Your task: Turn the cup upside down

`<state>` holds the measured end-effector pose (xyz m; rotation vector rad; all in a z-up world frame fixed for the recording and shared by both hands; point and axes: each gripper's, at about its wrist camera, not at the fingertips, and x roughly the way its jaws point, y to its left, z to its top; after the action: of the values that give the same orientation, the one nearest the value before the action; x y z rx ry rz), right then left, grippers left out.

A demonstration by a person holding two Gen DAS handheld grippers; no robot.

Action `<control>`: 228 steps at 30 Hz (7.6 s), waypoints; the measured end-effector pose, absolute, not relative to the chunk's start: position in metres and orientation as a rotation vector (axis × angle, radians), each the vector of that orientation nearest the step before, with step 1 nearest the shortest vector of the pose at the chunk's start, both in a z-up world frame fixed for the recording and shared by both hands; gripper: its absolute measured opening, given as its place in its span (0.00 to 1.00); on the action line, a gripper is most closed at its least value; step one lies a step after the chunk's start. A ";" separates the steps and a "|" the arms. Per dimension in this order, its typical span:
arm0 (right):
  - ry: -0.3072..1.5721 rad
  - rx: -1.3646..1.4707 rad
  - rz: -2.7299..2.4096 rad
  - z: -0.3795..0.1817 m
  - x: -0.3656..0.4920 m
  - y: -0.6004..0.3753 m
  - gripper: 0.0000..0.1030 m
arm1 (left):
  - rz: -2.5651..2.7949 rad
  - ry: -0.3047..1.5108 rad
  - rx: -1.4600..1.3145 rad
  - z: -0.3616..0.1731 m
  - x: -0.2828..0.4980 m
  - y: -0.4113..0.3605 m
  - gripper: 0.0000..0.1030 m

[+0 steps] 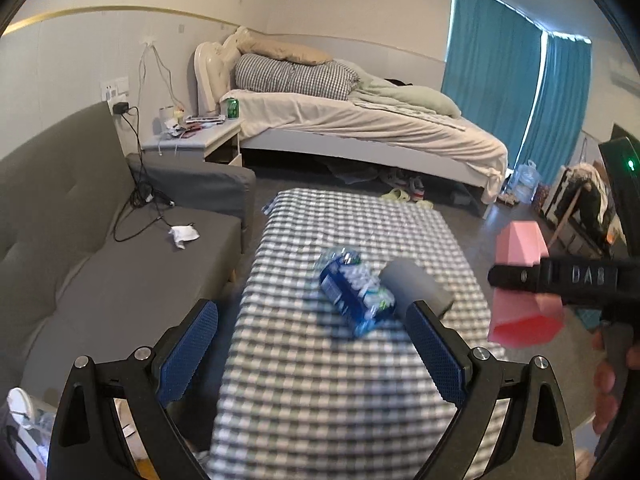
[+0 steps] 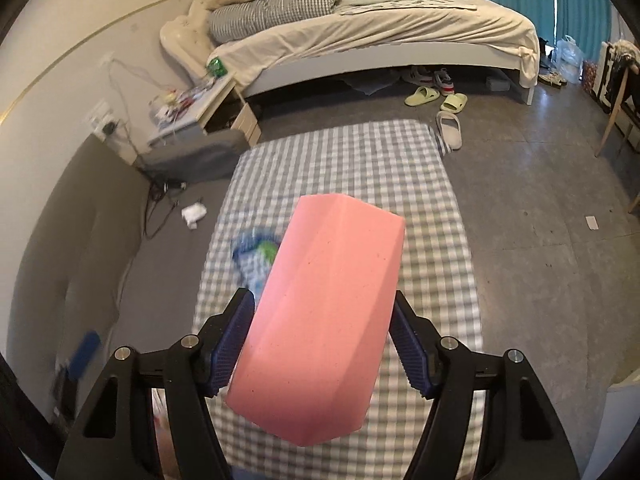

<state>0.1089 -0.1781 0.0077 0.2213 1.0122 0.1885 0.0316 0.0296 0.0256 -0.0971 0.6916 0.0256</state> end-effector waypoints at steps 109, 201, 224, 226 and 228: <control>0.833 0.040 0.181 -0.083 0.045 -0.258 0.80 | -0.214 0.807 0.156 -0.095 -0.010 -0.096 0.75; 0.446 -0.014 0.134 -0.052 -0.082 -0.194 1.00 | 0.026 0.469 -0.073 -0.027 -0.085 0.011 0.94; 0.487 -0.013 0.133 -0.059 -0.076 -0.200 1.00 | 0.014 0.476 -0.075 -0.033 -0.085 0.004 0.94; 0.489 -0.013 0.132 -0.060 -0.075 -0.200 1.00 | 0.013 0.469 -0.070 -0.033 -0.086 0.003 0.94; 0.489 -0.013 0.131 -0.060 -0.076 -0.200 1.00 | 0.010 0.469 -0.068 -0.033 -0.086 0.003 0.94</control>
<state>-0.0756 -0.2000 -0.0596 -0.0126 0.4892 0.1312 -0.0862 0.0029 -0.0328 -0.0683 0.4692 0.0095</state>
